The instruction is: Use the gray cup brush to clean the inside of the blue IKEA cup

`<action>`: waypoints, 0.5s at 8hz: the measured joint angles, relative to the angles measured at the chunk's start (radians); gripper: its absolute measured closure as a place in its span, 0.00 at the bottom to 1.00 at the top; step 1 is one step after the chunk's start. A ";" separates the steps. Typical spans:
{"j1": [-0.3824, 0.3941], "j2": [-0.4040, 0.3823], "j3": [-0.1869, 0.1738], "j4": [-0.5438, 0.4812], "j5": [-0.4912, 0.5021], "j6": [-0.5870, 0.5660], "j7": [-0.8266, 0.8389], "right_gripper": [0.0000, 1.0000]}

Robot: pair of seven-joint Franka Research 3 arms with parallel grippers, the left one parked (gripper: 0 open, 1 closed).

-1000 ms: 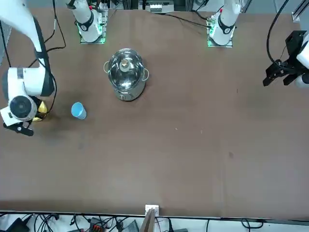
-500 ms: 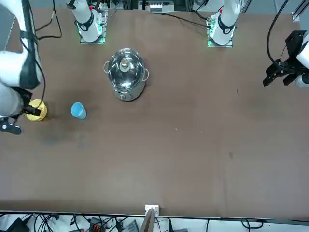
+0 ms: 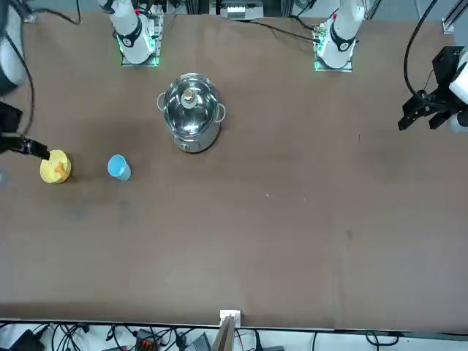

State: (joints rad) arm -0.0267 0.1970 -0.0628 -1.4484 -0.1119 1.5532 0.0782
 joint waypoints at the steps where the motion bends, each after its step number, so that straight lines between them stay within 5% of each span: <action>1: 0.000 -0.036 -0.001 0.001 0.058 -0.030 0.000 0.00; 4: 0.001 -0.105 0.002 0.002 0.130 -0.067 -0.003 0.00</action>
State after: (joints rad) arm -0.0259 0.0919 -0.0609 -1.4466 0.0185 1.4864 0.0753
